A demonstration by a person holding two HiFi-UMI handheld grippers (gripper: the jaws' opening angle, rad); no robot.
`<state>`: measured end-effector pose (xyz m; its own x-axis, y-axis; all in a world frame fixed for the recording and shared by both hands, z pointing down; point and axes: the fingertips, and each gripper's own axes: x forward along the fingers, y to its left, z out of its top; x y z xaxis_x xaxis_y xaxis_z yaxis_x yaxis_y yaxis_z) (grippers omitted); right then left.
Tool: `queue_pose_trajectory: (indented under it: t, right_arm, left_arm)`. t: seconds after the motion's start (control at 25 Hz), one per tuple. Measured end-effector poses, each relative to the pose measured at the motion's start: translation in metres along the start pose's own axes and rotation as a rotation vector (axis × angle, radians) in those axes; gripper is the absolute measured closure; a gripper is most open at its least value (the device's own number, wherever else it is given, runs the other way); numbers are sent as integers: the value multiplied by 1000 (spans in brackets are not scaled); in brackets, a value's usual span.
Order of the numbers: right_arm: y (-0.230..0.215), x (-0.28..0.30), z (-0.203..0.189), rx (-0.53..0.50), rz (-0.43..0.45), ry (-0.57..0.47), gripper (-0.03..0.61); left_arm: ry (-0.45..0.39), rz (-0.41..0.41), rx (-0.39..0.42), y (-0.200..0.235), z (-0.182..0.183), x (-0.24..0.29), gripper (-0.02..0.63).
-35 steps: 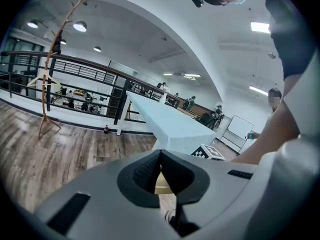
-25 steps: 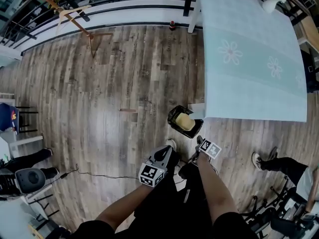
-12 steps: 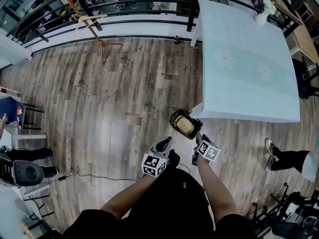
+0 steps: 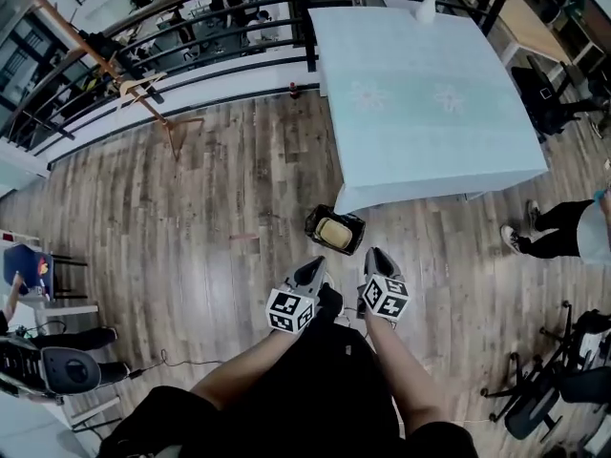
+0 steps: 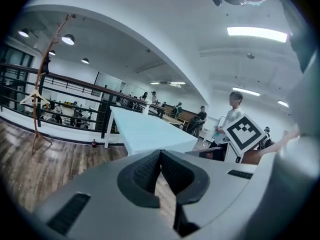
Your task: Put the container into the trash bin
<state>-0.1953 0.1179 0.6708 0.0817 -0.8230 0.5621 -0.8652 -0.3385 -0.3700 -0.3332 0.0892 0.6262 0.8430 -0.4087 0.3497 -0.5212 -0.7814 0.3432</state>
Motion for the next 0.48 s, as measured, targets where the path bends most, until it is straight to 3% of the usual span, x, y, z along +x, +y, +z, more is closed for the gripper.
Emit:
queue_pose_trajectory:
  t: [0.48]
  right_arm:
    - [-36, -105, 47, -108, 5, -128, 537]
  left_arm:
    - [-14, -173, 52, -131, 37, 51, 600]
